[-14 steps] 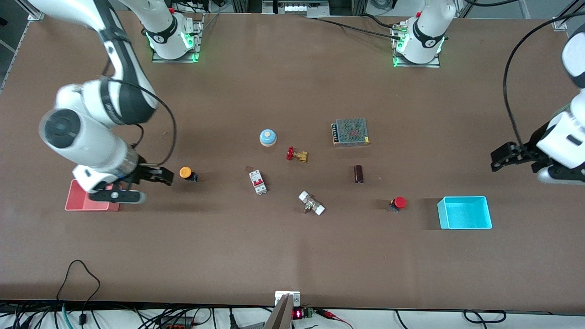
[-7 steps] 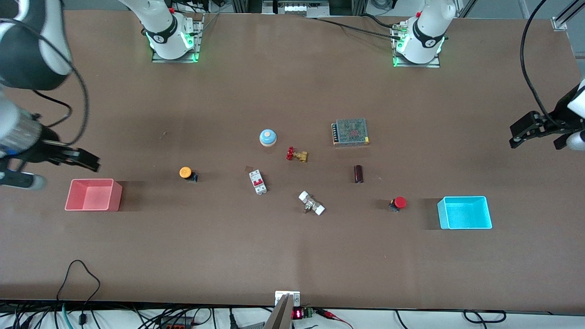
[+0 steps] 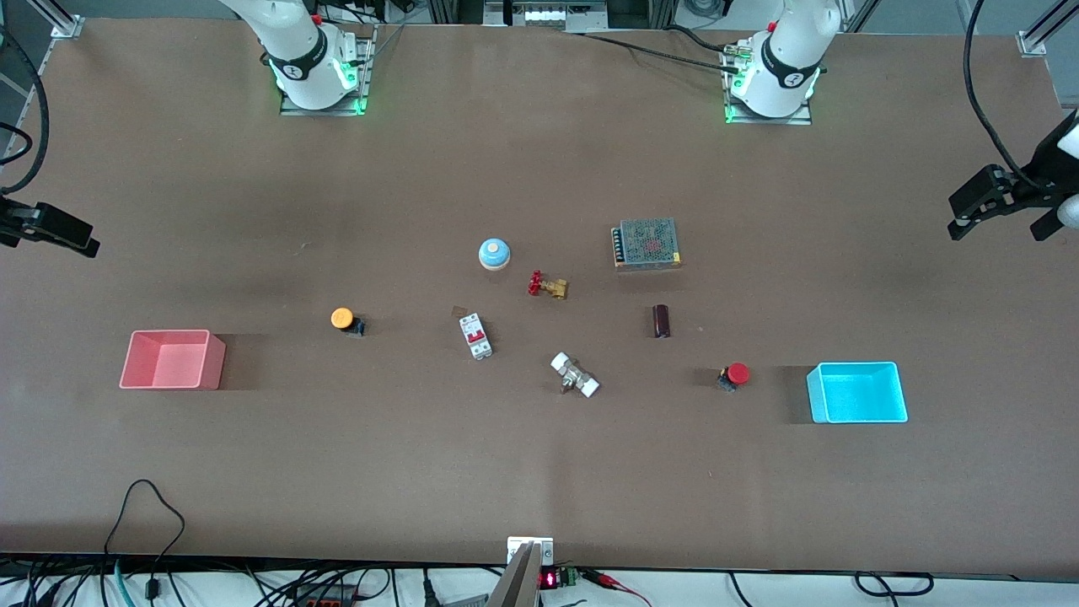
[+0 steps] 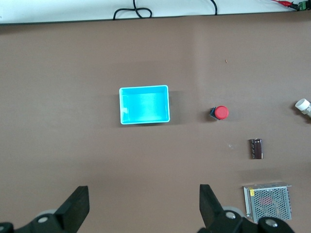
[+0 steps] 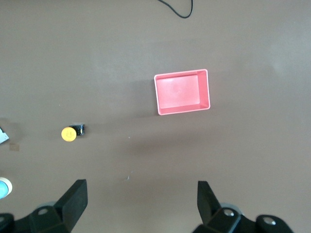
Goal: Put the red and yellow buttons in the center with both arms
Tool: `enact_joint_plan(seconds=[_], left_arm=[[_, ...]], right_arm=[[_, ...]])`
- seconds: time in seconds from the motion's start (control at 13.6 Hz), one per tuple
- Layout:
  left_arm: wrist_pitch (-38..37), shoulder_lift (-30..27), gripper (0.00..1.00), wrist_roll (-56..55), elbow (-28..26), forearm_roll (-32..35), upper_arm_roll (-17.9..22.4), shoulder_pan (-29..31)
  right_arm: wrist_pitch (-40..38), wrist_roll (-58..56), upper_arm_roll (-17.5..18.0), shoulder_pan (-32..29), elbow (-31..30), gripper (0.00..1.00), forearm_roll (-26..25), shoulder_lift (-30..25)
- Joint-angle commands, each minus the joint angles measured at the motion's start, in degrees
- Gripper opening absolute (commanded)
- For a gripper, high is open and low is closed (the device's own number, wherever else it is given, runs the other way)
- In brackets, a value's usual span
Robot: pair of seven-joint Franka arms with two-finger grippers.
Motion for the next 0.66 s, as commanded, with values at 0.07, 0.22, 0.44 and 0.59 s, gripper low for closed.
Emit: enact_joint_plan(seconds=[0.07, 0.22, 0.44, 0.59], left_arm=[[1.2, -1.8, 1.0, 1.4, -2.2, -1.2, -0.4, 0.8], [0.9, -1.8, 1.0, 0.8, -2.0, -4.3, 0.0, 1.3], [-0.7, -1.8, 1.0, 2.5, -1.6, -7.2, -0.6, 4.1], [-0.8, -1.7, 1.0, 3.5, -1.6, -6.8, -0.9, 4.1]], right_arm=[[1.0, -0.8, 1.0, 0.5, -7.7, 1.0, 0.4, -4.8], [1.0, -3.1, 1.0, 0.6, -8.2, 1.0, 0.4, -5.3], [0.9, -3.3, 0.9, 0.7, -9.1, 1.0, 0.4, -6.5], [3.0, -3.3, 1.0, 0.7, -12.7, 1.0, 0.3, -9.0]])
